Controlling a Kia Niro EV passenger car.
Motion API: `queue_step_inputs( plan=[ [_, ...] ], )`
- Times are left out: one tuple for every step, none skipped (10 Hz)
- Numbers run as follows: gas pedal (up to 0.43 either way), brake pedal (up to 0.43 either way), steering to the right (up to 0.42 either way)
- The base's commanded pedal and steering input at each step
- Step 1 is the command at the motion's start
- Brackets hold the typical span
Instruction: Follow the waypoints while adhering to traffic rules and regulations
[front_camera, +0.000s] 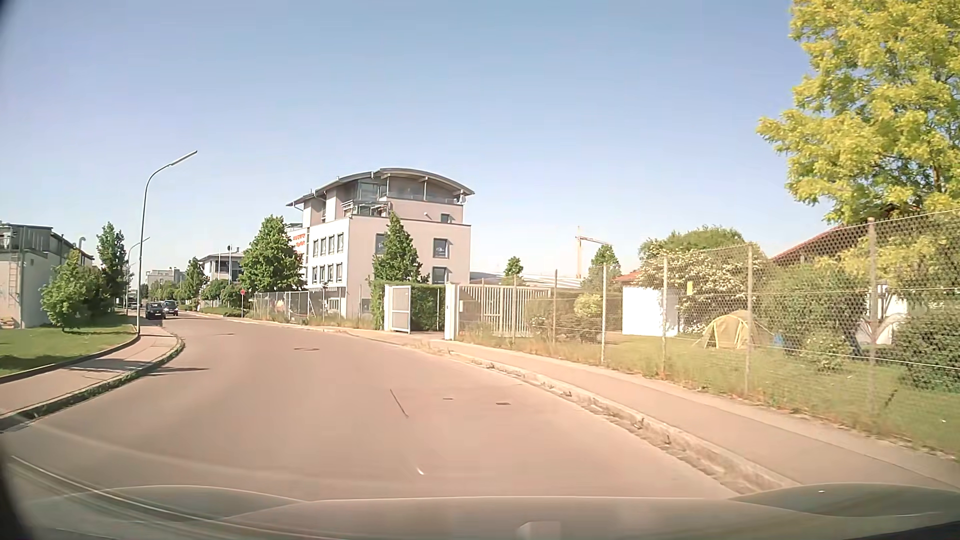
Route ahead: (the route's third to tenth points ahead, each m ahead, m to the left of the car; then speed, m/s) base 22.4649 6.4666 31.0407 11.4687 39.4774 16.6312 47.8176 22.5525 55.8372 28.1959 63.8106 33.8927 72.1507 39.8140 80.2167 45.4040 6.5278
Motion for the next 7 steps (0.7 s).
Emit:
queue_step_inputs(
  plan=[
    [0.118,0.000,-0.069],
    [0.110,0.000,-0.078],
    [0.110,0.000,-0.081],
    [0.118,0.000,-0.079],
    [0.130,0.000,-0.075],
    [0.130,0.000,-0.074],
    [0.118,0.000,-0.078]
  ],
)
